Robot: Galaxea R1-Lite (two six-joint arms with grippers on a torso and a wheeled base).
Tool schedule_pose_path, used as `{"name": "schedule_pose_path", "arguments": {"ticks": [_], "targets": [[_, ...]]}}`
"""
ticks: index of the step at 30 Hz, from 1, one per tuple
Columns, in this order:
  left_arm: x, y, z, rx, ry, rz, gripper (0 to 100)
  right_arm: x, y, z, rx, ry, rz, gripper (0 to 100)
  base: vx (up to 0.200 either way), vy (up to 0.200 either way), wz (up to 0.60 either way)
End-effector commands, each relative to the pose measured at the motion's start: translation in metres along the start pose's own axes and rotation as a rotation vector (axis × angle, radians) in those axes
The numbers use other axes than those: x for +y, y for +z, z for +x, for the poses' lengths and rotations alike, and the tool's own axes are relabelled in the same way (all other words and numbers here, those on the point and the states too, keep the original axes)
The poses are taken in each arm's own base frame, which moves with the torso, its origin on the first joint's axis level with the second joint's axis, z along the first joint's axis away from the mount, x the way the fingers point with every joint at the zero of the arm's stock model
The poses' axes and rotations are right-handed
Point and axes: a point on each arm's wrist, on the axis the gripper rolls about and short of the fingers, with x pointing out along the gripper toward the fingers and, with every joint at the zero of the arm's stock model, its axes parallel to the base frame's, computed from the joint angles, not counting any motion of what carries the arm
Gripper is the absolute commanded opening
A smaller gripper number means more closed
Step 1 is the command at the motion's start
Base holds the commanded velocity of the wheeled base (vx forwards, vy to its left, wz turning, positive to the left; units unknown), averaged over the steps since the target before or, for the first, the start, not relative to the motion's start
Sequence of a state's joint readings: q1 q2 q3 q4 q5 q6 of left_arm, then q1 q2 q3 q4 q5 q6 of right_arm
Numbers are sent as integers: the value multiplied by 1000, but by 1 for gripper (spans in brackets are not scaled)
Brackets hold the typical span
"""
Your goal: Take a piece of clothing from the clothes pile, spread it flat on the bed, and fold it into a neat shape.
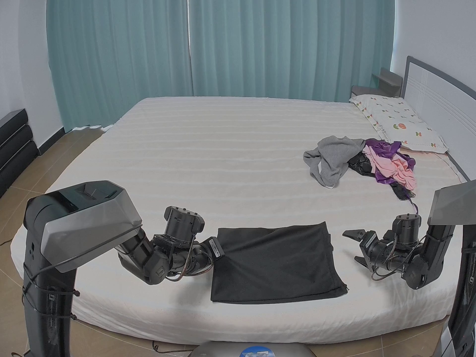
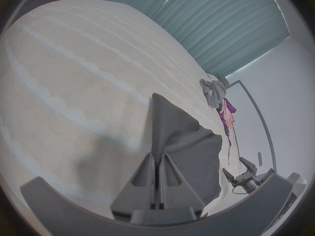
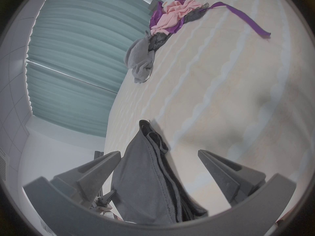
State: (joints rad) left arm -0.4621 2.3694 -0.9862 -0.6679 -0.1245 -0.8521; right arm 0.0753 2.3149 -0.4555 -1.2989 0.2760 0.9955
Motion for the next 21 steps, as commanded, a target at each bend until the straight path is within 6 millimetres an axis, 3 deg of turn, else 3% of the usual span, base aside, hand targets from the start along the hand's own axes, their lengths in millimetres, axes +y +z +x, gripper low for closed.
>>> {"name": "schedule_pose_path", "arguments": {"ticks": [1, 21], "targets": [[-2, 2, -2, -8, -6, -25, 0, 0, 0, 0, 1, -1, 0, 100, 0, 200, 0], [8, 9, -12, -20, 17, -61, 0, -1, 0, 0, 1, -2, 1, 100, 0, 200, 0]]}}
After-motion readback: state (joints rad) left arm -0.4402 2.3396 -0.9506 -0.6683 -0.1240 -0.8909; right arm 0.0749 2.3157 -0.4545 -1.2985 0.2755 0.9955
